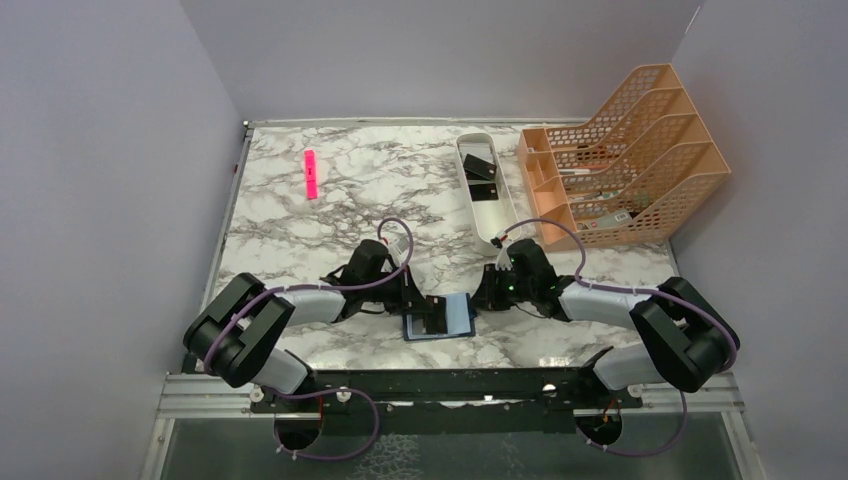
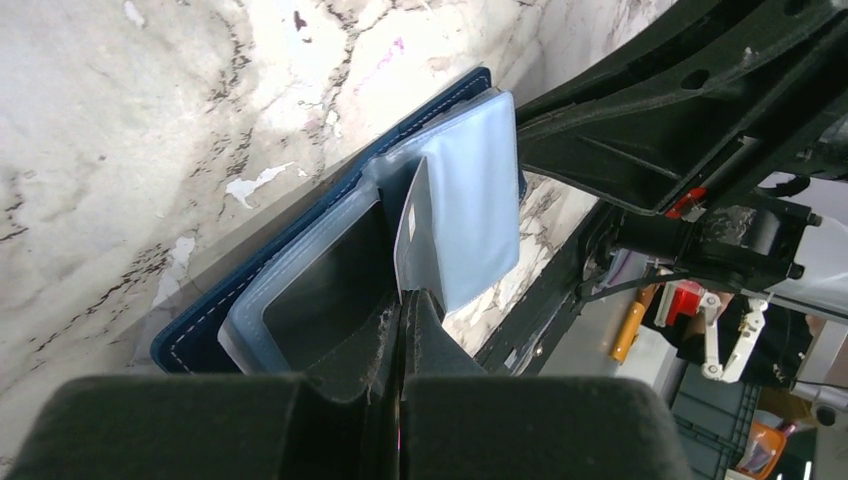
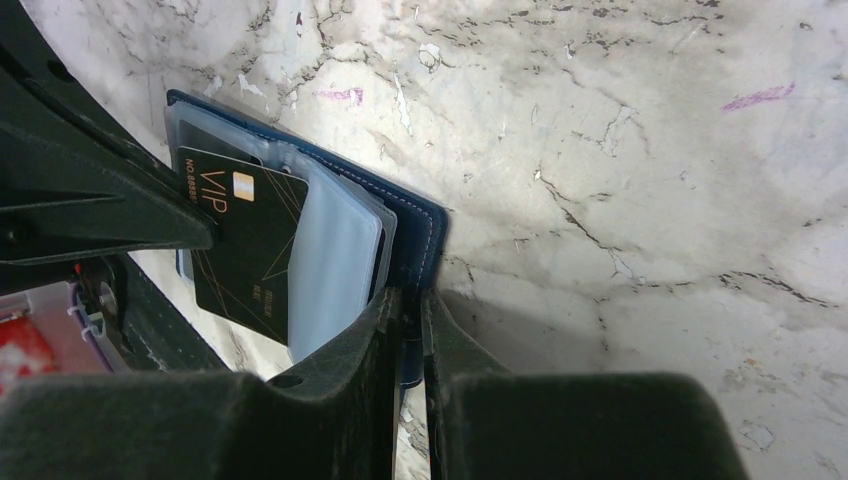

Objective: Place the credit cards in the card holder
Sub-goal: Insert the credit card into the card holder.

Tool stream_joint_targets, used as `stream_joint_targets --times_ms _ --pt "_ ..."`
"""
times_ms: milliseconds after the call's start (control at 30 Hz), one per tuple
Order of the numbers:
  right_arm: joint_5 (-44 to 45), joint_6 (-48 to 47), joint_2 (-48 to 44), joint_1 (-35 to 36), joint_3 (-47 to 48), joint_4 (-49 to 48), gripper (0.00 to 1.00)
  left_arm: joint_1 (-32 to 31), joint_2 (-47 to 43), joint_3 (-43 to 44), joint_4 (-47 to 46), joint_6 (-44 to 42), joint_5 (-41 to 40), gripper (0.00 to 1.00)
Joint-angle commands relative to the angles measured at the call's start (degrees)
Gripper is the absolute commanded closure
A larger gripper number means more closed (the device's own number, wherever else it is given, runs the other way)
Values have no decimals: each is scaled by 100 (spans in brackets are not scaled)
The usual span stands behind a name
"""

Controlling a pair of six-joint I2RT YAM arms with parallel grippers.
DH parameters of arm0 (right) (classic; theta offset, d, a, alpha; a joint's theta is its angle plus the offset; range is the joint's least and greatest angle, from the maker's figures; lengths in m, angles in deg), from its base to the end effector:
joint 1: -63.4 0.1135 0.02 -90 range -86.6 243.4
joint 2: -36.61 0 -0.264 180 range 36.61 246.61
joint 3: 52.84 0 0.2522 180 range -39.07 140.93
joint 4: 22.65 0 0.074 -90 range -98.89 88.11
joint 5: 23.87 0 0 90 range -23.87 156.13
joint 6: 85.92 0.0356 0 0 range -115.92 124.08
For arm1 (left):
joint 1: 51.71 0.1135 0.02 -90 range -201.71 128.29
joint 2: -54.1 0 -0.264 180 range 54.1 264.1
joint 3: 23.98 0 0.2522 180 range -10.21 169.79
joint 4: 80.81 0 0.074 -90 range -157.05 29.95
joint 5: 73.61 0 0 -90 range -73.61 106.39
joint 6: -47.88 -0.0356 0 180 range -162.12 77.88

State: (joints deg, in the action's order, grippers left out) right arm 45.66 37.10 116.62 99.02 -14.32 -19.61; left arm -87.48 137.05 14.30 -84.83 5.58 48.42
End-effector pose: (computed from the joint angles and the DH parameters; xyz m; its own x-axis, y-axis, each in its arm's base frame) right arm 0.1876 0.1497 0.1311 -0.8858 -0.0066 -0.4641 -0.3168 0.7394 0.5941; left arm 0.1886 -0.1591 0.1303 -0.9637 -0.0785 -0.2551 0.1623 0.5863 -0.7937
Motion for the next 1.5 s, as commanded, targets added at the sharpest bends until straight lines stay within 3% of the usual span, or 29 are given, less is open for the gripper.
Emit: stream_joint_targets --times_ms 0,133,333,900,1167,1300,1467 --pt "-57 4 80 33 -160 183 83 -66 172 -91 229 304 -260 100" --pt "-36 12 29 33 -164 198 83 -71 -77 -293 351 685 -622 100" --pt "-60 38 79 33 -195 111 83 -99 -335 -571 -224 1100 -806 100" --pt "-132 91 98 33 -234 11 82 -352 -235 -815 -1273 1195 -958 100" --pt "-102 58 -91 33 -155 196 81 -369 44 -690 -1289 1013 -729 97" --pt "-96 38 -109 33 -117 241 81 -383 21 -720 -1289 922 -698 91" --pt "-85 34 -155 33 -91 317 81 -383 20 -644 -1166 874 -592 69"
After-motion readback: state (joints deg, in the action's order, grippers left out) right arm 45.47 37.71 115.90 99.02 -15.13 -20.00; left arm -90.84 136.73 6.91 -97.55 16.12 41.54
